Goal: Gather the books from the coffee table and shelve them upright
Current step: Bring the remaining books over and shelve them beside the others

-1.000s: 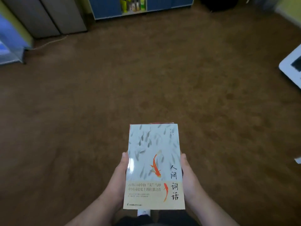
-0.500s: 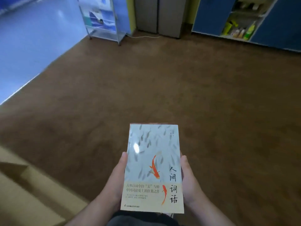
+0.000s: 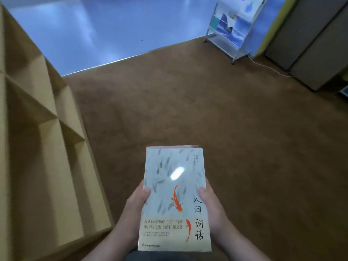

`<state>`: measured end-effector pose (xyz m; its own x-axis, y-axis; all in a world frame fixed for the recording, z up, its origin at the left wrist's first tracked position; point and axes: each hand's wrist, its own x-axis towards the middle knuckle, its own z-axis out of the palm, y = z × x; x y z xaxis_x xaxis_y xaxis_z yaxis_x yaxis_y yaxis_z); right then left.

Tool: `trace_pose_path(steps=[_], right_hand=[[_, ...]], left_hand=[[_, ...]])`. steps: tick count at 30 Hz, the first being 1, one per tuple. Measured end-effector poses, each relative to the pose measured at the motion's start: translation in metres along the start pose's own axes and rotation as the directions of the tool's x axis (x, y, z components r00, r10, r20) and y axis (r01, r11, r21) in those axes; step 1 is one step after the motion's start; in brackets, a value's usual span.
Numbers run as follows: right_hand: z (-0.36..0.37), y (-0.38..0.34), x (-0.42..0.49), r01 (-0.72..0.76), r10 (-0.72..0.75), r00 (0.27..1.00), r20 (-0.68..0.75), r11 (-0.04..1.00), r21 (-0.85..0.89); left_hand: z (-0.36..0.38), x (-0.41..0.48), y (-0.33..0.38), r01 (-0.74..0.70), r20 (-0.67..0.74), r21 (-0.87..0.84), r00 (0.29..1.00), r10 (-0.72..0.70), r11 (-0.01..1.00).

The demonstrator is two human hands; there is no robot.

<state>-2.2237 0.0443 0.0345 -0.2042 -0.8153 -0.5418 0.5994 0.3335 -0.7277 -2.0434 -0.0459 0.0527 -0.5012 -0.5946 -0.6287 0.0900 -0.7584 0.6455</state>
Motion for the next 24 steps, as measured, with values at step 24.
trace_pose_path(steps=[24], right_hand=[[0.232,-0.125,0.338,-0.128,0.536,0.653,0.535,0.774,-0.620]], left_hand=[[-0.067,0.112,0.191,-0.514,-0.611,-0.598,0.789,0.066,0.615]])
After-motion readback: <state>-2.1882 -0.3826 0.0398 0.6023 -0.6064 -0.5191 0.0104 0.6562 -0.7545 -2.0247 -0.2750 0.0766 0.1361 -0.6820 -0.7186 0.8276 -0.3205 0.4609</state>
